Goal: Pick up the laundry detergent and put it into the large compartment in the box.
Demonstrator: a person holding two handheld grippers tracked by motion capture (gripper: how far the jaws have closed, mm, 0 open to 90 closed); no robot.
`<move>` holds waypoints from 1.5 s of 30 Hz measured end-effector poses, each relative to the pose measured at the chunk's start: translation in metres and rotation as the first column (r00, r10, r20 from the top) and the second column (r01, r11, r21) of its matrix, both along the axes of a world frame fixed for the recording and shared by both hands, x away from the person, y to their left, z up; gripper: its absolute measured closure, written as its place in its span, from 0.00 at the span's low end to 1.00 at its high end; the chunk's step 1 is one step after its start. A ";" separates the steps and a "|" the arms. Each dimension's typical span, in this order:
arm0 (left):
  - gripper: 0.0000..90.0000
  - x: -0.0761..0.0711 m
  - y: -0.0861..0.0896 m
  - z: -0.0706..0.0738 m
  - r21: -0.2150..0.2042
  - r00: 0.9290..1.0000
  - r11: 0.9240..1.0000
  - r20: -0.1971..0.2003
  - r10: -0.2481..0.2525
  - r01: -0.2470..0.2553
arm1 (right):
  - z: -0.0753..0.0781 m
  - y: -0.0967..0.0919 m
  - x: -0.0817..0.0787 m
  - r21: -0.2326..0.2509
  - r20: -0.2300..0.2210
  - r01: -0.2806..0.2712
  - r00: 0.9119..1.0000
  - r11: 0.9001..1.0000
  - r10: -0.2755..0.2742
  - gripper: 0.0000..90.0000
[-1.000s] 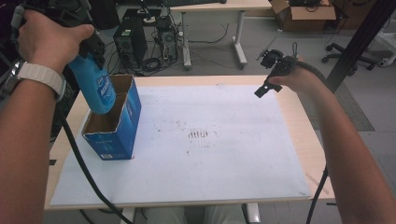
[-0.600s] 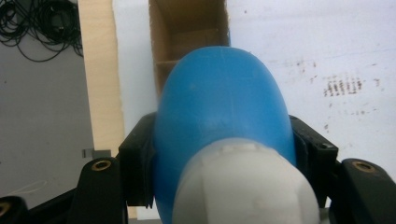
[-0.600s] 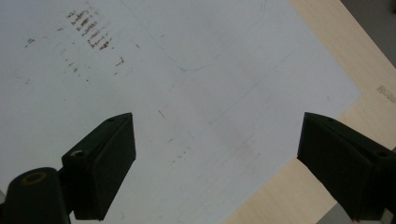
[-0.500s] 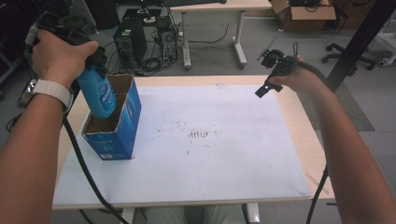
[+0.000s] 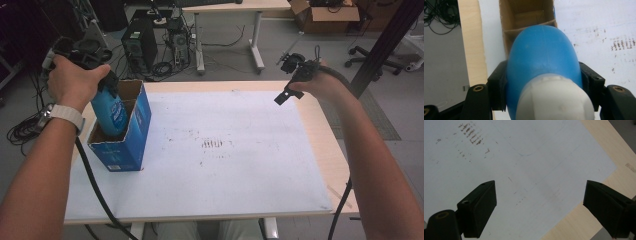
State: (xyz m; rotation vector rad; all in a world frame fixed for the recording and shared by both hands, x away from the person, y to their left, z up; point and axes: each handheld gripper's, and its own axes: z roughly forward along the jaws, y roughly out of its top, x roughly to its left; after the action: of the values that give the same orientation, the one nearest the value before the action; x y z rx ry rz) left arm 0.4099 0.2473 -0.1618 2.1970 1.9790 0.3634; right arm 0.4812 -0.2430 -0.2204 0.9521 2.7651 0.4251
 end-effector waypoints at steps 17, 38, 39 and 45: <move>0.42 0.005 0.007 -0.055 -0.017 1.000 1.000 -0.014 -0.023 0.023 | -0.004 0.000 0.001 -0.002 -0.009 0.005 1.000 1.000 -0.005 0.13; 0.42 0.007 0.013 -0.107 -0.022 0.998 1.000 -0.060 -0.019 0.018 | -0.008 -0.001 0.002 0.001 -0.014 0.016 1.000 1.000 -0.016 0.13; 0.42 0.007 0.013 -0.109 -0.021 0.998 1.000 -0.064 -0.020 0.019 | -0.008 -0.001 0.002 0.000 -0.014 0.014 1.000 1.000 -0.014 0.13; 0.42 0.007 0.014 -0.116 -0.027 0.997 0.999 -0.076 -0.025 0.023 | -0.008 -0.002 0.002 -0.003 -0.015 0.018 1.000 1.000 -0.018 0.13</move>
State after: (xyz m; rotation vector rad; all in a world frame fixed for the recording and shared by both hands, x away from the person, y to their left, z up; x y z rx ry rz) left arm 0.4167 0.2610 -0.2773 2.2485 1.9815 0.2524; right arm 0.4828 -0.2450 -0.2284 0.9821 2.7674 0.4133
